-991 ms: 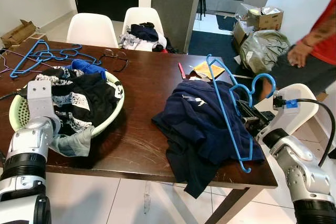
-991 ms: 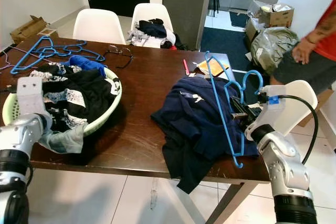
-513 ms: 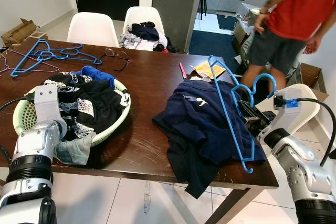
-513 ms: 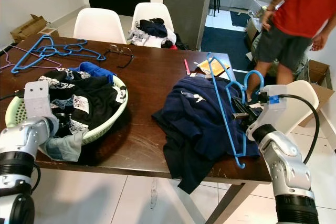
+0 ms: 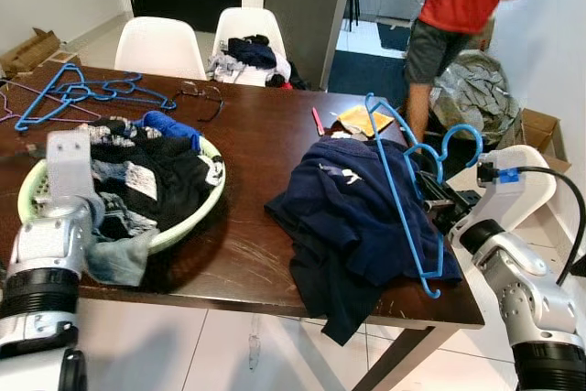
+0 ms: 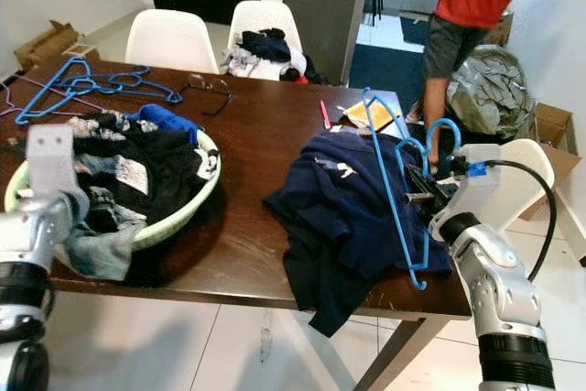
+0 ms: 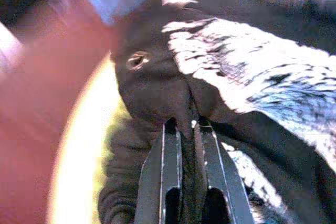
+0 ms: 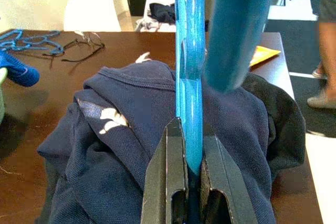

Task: Hang hanger

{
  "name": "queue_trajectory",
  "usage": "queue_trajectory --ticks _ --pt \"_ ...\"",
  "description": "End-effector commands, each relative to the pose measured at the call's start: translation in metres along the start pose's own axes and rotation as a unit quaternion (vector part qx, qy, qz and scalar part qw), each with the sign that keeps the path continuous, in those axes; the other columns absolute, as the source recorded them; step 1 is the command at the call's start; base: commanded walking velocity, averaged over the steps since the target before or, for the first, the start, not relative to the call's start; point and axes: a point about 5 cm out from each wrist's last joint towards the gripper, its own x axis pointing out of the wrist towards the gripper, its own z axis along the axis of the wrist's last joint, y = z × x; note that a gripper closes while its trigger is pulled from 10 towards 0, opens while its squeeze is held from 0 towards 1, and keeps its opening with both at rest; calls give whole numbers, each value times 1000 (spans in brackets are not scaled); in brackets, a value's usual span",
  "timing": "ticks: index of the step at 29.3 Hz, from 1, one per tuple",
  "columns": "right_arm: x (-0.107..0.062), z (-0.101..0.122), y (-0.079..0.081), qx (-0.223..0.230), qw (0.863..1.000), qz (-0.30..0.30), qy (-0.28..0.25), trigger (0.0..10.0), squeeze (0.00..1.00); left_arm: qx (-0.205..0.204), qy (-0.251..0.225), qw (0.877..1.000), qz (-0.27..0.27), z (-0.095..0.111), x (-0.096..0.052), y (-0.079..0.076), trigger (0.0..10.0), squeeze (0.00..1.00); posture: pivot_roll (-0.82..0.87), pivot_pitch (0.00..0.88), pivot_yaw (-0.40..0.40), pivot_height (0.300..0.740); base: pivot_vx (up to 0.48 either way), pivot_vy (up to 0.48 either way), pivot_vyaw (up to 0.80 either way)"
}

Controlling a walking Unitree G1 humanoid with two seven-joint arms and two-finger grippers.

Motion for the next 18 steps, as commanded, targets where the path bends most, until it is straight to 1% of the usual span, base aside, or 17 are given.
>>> queue_trajectory --ticks 1,2,3,4,5,6,7,8,10,12,13,15,18 --pt "0 1 -4 -3 1000 -9 3 10000 0 13 -83 996 25 35 -5 8 0 0 25 103 -103 740 0 0 0" --pt "0 1 -4 -3 1000 -9 3 10000 0 12 -106 994 27 46 -7 10 0 0 25 103 -103 740 0 0 0" --pt "0 1 -4 -1 1000 -8 3 10000 0 26 -137 990 29 60 -10 11 196 0 30 102 -103 740 0 0 0" --pt "0 0 -3 0 1000 -8 3 10000 0 36 -158 986 30 68 -13 12 196 0 30 102 -103 740 0 0 0" --pt "1 0 -3 1 1000 -7 3 10000 0 62 -188 980 21 81 -17 9 2235 0 35 100 -103 740 0 0 0" --pt "1 0 -3 1 1000 -7 3 10000 0 62 -188 980 21 81 -17 9 2235 0 35 100 -103 740 0 0 0" --pt "2 -1 -2 1 1000 -6 4 10000 0 79 -212 974 7 91 -21 4 3255 0 36 100 -102 740 0 0 0" --pt "2 -1 -2 1 1000 -6 4 10000 0 79 -212 974 7 91 -21 4 3255 0 36 100 -102 740 0 0 0" --pt "2 -1 -1 2 1000 -5 4 10000 0 105 -232 967 -16 98 -26 -3 3922 0 37 100 -100 740 0 0 0" --pt "3 -1 0 2 1000 -4 3 10000 0 112 -234 965 -20 99 -28 -5 3922 0 37 100 -100 740 0 0 0" --pt "2 -2 -1 3 1000 -5 3 10000 0 132 -242 960 -40 98 -30 -12 4941 0 38 98 -100 740 0 0 0" --pt "2 -2 -1 3 1000 -6 4 10000 0 152 -249 955 -61 98 -33 -19 4941 0 38 98 -100 740 0 0 0" --pt "2 -3 -1 3 1000 -6 4 10000 0 156 -251 953 -66 98 -34 -20 4941 0 38 98 -100 740 0 0 0"
